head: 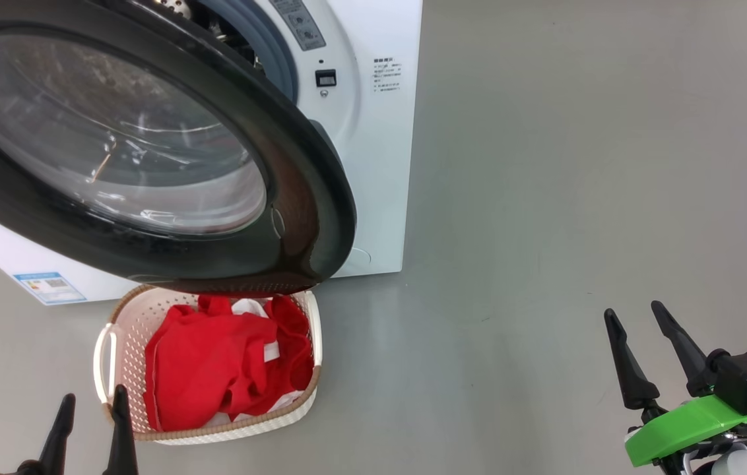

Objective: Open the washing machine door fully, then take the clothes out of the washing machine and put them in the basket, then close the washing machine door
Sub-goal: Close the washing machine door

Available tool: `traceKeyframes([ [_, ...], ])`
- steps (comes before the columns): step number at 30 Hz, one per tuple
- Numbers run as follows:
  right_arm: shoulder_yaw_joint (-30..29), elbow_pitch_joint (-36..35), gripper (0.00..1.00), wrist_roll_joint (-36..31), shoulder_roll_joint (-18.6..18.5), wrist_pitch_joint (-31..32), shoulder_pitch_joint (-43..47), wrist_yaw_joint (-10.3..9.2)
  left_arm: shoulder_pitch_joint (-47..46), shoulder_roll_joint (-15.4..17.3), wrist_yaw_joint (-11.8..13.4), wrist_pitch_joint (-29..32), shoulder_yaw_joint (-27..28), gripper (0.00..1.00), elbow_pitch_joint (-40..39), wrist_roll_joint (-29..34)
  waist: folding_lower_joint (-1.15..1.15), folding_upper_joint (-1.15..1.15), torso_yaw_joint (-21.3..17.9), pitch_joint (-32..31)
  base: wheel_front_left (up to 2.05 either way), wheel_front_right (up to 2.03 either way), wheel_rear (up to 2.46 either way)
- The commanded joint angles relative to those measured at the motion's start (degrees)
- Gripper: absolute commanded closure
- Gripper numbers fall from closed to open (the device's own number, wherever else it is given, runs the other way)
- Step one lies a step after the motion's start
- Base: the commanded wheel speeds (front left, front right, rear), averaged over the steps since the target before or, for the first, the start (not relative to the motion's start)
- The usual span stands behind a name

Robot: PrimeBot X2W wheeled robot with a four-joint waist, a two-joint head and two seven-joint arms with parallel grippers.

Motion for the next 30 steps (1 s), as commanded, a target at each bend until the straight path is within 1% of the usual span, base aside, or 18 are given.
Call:
traceKeyframes([
  [1,1.0,-1.33,0.0,-0.12,-0.67,-0.43,-0.11,0.09,-0.65,0.73,-0.18,-0.7,2.03,0.0,-1.17,0.14,0.0,0.0,0.07,0.02,0.0,0.0,0.0],
  [8,0.87,-1.75,0.0,-0.21,-0.48,-0.43,-0.58,0.09,-1.18,0.74,-0.18,-0.7,1.91,0.0,-1.3,-0.02,0.0,0.0,0.68,0.24,0.0,0.0,0.0],
  [9,0.95,-1.81,0.15,-0.14,-0.43,-0.43,-0.71,0.09,-1.3,0.75,-0.18,-0.7,1.82,0.0,-1.38,-0.03,0.0,0.0,0.79,0.28,0.0,0.0,0.0],
  [10,1.04,-1.84,0.56,0.01,-0.37,-0.43,-0.87,0.09,-1.44,0.73,-0.18,-0.7,1.81,0.0,-1.59,-0.06,0.0,0.0,0.91,0.32,0.0,0.0,0.0],
  [12,1.54,-1.92,1.0,0.36,-0.43,-0.43,-1.39,0.09,-1.64,0.69,-0.18,-0.7,1.66,0.0,-1.97,-0.09,0.0,0.0,1.2,0.41,0.0,0.0,0.0],
  [22,4.4,-3.35,1.0,1.61,0.09,-0.43,-5.85,0.09,-2.8,0.31,-0.18,-0.7,0.12,0.0,-2.91,0.29,0.0,0.0,3.69,0.7,0.0,0.0,0.0],
  [30,11.17,-3.18,1.0,2.71,1.65,-0.43,-11.86,0.09,-3.18,-0.15,-0.18,-0.7,-0.71,0.0,-3.56,0.9,0.0,0.0,6.48,0.91,0.0,0.0,0.0],
])
